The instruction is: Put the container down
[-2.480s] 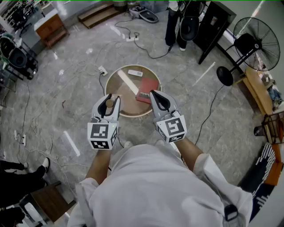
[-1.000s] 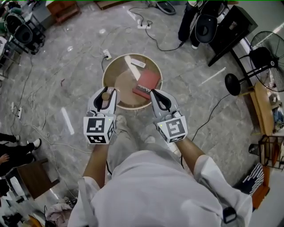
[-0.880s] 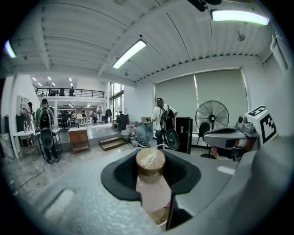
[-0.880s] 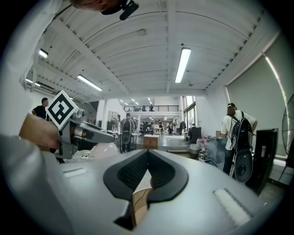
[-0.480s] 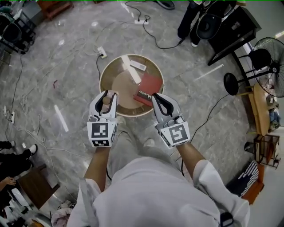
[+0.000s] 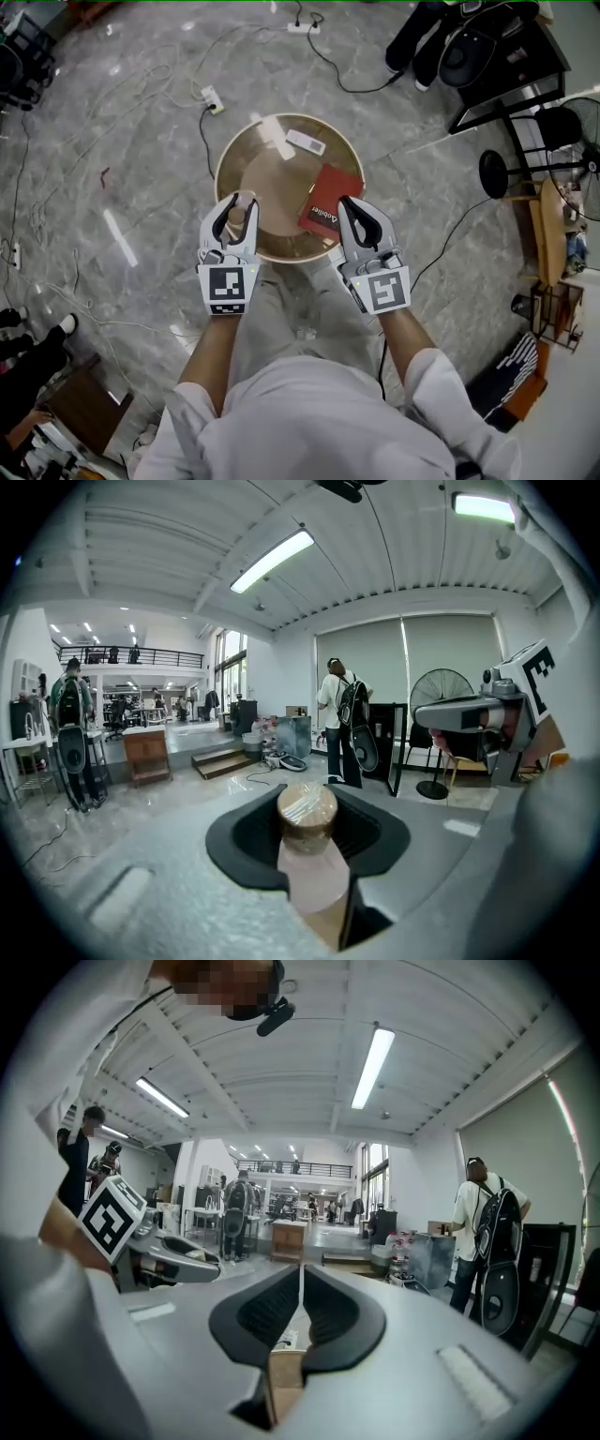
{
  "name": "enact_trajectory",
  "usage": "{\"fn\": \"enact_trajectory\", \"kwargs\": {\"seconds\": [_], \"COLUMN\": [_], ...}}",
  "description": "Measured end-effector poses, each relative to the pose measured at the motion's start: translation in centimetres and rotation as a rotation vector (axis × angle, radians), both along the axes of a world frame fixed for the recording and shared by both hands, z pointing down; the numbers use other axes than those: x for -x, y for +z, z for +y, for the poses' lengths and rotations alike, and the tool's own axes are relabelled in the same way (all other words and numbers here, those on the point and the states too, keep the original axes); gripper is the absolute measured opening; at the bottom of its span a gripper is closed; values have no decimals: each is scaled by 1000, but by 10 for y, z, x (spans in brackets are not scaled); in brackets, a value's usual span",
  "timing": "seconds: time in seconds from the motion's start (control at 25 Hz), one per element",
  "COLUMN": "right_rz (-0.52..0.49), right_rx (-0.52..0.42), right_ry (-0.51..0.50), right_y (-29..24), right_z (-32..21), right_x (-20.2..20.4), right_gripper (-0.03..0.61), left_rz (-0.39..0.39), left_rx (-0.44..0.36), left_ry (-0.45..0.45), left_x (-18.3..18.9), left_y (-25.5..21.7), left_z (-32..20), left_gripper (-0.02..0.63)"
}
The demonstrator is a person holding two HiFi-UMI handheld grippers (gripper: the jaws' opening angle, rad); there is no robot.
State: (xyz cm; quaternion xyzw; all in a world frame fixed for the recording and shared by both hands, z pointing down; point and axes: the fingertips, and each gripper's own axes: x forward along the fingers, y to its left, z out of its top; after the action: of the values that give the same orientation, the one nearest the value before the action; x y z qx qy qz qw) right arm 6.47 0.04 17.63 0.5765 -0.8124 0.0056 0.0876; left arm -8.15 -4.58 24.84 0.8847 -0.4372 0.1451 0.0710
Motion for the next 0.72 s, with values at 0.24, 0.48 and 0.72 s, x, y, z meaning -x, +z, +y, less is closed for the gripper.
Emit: {"fn": "enact_trajectory", "kwargs": {"seconds": [0.24,0.48,0.72], "right_rz": [25,-15,-32], "right_rx": [17,18,54], "right_ry": [4,-29,-84], "right_y": [46,98,168], "right_z": [-40,-72,-83], "right_x": [5,9,7], "right_gripper": [15,15,15], "left_rz": [-3,-9,-21], "left_rx": [11,8,25], "left_ry": [-15,-70,-134], "left_x": [-2,-9,-17], "left_y": [47,101,174], "left_z": [-40,-69,-83], "left_gripper": [123,123,123]}}
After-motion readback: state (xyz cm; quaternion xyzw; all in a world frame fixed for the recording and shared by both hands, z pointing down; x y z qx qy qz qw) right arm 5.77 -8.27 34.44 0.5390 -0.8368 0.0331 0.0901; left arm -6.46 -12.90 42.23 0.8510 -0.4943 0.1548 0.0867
